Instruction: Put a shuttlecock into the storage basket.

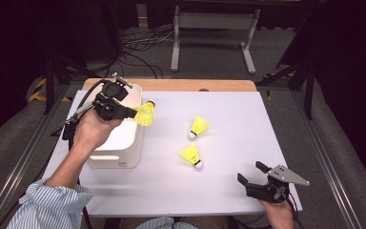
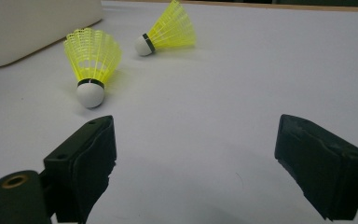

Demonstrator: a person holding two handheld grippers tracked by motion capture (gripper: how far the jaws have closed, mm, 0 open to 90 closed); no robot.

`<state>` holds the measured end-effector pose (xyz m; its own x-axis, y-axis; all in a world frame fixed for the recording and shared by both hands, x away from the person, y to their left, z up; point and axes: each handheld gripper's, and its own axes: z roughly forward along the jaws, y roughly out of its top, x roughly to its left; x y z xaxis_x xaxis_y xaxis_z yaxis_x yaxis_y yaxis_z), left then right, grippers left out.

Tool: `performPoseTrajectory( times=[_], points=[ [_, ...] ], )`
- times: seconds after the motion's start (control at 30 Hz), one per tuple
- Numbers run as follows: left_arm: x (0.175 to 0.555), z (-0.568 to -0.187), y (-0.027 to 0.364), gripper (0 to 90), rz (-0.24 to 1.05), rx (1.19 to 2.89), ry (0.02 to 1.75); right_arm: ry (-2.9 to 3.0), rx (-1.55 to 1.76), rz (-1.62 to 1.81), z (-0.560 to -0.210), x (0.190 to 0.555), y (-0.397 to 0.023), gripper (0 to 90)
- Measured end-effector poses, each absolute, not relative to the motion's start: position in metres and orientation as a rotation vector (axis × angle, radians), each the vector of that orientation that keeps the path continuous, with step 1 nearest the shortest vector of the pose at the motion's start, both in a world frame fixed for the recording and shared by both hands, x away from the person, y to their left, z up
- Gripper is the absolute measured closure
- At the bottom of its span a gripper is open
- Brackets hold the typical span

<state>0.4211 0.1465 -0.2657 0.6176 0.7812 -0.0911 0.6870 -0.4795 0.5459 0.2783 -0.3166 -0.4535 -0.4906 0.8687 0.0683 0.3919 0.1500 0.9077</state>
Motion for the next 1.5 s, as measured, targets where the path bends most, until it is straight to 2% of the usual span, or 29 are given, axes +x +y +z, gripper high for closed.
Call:
performPoseTrajectory(
  times=[0.9,1.5],
  points=[
    [0.426,-0.273,0.181,90.0,0.273,2.256,1.251,1.955,1.204,1.314,-0.454,0.279,-0.316,12.7],
    [0.446,-0.295,0.182,90.0,0.288,2.257,1.323,1.942,1.203,1.319,-0.454,0.278,-0.317,12.2]
  ],
)
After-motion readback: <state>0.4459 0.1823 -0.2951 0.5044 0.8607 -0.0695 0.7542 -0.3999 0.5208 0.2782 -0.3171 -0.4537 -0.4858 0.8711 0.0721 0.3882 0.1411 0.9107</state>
